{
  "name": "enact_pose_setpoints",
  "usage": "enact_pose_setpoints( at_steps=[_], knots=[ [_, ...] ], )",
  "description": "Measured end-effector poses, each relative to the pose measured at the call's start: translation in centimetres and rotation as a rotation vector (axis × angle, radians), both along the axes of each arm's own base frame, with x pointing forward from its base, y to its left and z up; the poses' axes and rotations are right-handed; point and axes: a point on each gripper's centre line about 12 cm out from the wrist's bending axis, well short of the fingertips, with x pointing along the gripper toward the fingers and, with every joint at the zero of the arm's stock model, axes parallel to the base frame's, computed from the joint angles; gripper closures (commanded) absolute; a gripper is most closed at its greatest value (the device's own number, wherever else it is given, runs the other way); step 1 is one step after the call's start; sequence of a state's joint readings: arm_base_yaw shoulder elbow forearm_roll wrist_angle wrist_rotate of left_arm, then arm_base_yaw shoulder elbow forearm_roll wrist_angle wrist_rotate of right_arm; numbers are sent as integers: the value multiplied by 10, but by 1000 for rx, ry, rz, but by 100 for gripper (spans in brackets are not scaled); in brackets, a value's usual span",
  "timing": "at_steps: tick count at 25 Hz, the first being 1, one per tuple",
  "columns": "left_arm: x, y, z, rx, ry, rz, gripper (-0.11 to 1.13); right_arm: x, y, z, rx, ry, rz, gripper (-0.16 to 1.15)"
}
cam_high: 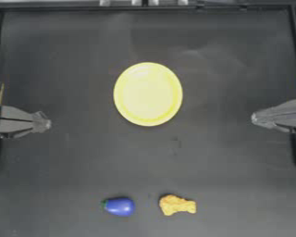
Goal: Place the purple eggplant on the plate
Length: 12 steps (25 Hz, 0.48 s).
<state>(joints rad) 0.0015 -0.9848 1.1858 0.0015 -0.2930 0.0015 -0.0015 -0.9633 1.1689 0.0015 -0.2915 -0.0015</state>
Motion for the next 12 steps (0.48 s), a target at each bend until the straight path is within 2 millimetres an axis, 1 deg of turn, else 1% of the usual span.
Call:
enact_pose_setpoints(
  at_steps=[1, 2, 3, 4, 7, 9, 10, 12],
  knots=[
    [0, 0, 0, 2, 2, 0, 105, 0, 0, -1, 2, 2, 0, 100],
    [0, 0, 0, 3, 5, -1, 103, -1, 0, -3, 3, 6, 0, 98],
    [0, -1, -1, 5, 8, -3, 98, -1, 0, -5, 3, 9, 0, 94],
    [0, -1, -1, 6, 11, -4, 95, -1, 0, -5, 3, 11, 0, 92],
    [0, -1, -1, 14, 12, -6, 94, -1, 0, -6, 3, 15, 0, 86],
    [0, -1, -1, 17, 11, -6, 91, -1, 0, -6, 3, 15, 0, 82],
    [0, -1, -1, 20, 12, -6, 87, -1, 0, -6, 2, 15, 0, 78],
    [0, -1, -1, 21, 12, -6, 69, -1, 0, -6, -8, 15, 1, 61]
  ],
)
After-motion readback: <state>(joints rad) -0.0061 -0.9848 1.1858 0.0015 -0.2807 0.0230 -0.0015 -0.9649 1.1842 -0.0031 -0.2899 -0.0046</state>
